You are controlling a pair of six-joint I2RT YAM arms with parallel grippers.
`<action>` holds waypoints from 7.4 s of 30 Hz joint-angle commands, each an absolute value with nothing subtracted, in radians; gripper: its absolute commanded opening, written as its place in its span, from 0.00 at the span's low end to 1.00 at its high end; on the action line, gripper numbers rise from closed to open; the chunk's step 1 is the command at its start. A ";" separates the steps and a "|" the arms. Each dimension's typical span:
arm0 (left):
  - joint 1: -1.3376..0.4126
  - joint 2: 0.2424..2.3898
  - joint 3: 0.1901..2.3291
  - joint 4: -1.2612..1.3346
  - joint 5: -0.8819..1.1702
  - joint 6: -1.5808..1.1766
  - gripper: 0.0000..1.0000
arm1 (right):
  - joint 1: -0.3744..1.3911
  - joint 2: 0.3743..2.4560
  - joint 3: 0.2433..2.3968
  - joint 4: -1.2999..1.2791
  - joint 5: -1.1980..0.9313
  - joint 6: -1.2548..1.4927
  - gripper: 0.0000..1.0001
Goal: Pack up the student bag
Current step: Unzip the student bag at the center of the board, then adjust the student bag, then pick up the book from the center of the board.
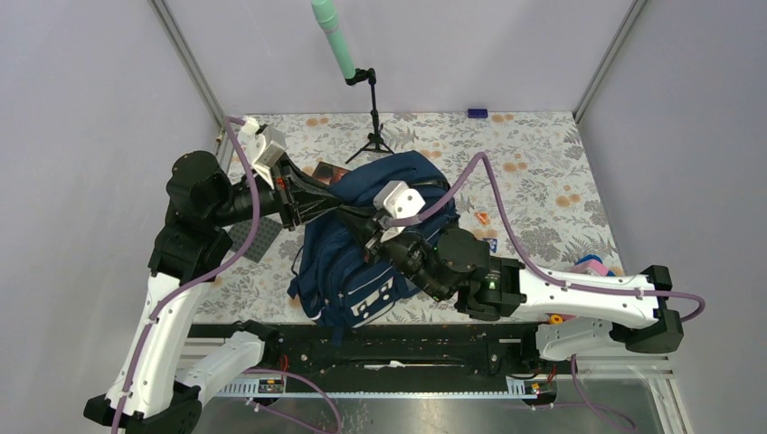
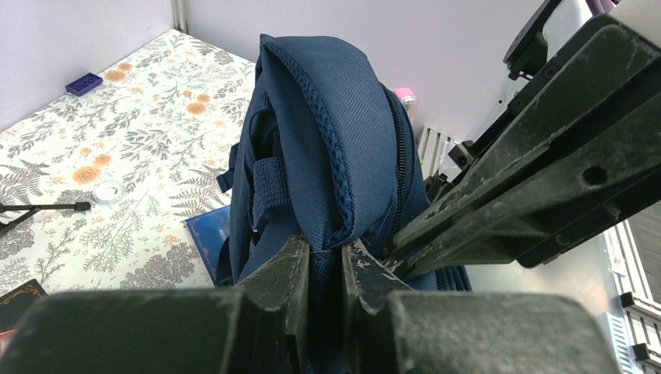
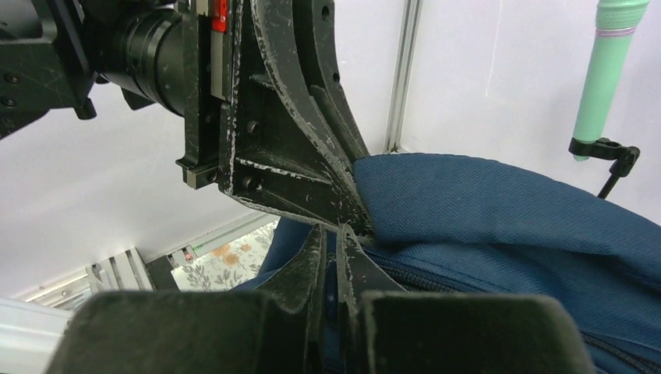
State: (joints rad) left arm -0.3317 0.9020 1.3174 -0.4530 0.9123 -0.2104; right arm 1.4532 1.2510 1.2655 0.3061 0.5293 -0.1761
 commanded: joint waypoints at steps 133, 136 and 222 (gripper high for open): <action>-0.319 0.972 1.382 -0.039 0.927 -0.383 0.00 | 0.793 1.167 1.459 -0.254 0.057 -0.346 0.91; -0.319 0.975 1.395 -0.047 0.937 -0.377 0.00 | 0.788 1.186 1.480 -0.254 -0.051 -0.369 0.65; -0.061 1.807 1.220 -0.450 0.057 -0.332 0.96 | 0.788 1.331 2.333 -1.002 0.562 -0.035 0.00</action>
